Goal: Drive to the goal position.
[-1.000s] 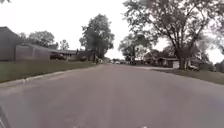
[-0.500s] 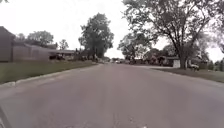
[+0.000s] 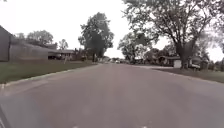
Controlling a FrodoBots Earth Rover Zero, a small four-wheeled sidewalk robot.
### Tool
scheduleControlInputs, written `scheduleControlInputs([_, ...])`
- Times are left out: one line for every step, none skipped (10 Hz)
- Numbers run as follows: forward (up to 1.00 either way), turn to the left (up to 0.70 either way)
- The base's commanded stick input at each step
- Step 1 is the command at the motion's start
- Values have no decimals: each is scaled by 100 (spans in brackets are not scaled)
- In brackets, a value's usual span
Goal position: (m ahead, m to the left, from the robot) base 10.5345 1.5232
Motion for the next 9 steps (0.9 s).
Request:
scheduleControlInputs([70,0])
scheduleControlInputs([70,0])
scheduleControlInputs([70,0])
scheduleControlInputs([70,0])
scheduleControlInputs([70,0])
scheduleControlInputs([70,0])
scheduleControlInputs([70,0])
scheduleControlInputs([70,0])
scheduleControlInputs([70,0])
